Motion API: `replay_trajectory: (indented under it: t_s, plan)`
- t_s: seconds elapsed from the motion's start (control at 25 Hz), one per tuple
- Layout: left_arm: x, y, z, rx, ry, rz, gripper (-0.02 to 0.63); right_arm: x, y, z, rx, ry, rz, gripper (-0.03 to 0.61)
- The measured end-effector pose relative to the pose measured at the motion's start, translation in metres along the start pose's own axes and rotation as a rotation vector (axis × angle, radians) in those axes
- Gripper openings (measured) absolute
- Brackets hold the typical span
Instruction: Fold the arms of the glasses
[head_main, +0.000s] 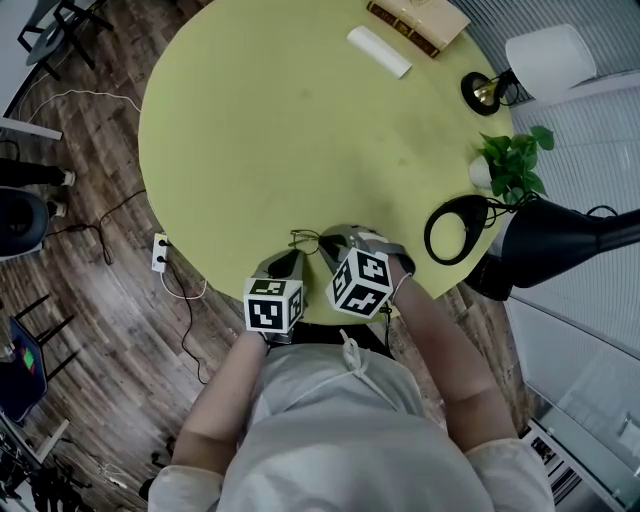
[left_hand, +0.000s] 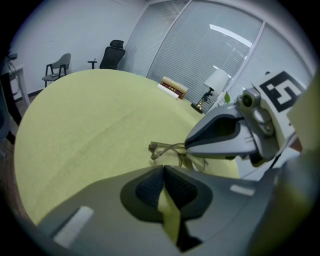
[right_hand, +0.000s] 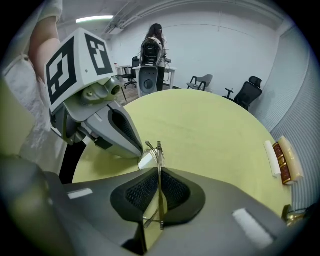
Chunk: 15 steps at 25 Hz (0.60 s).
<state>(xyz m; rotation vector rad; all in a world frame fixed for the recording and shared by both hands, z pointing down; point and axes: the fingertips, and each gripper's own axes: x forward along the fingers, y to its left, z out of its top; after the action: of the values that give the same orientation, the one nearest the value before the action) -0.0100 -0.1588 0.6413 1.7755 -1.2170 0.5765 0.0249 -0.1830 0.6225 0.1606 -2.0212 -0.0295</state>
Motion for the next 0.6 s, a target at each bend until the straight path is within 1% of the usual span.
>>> replay_trajectory:
  t_s: [0.04, 0.08, 0.12, 0.16, 0.24, 0.36, 0.48, 0.6]
  plan:
    - [-0.002, 0.0, -0.001, -0.022, -0.001, -0.006, 0.007, -0.001, 0.001, 0.001, 0.028, -0.013, 0.005, 0.031]
    - [-0.005, -0.002, 0.0, -0.043, -0.004, -0.014, 0.007, -0.002, 0.002, 0.002, 0.054, -0.026, 0.011, 0.061]
    - [-0.01, -0.004, 0.002, -0.052, -0.014, -0.022, 0.008, -0.004, 0.003, 0.003, 0.073, -0.038, 0.013, 0.11]
    - [-0.015, -0.006, 0.006, -0.044, -0.03, -0.026, 0.007, -0.008, 0.002, 0.003, 0.086, -0.049, 0.01, 0.118]
    - [-0.029, -0.012, 0.018, 0.022, -0.071, -0.018, 0.006, -0.018, 0.0, 0.007, 0.103, -0.083, -0.006, 0.117]
    - [-0.05, -0.022, 0.043, 0.158, -0.15, 0.0, 0.007, -0.043, -0.008, 0.015, 0.15, -0.17, -0.063, 0.101]
    - [-0.074, -0.036, 0.073, 0.243, -0.251, -0.006, 0.006, -0.076, -0.018, 0.025, 0.226, -0.274, -0.158, 0.072]
    - [-0.102, -0.055, 0.106, 0.313, -0.359, -0.018, 0.006, -0.118, -0.031, 0.033, 0.312, -0.389, -0.29, 0.038]
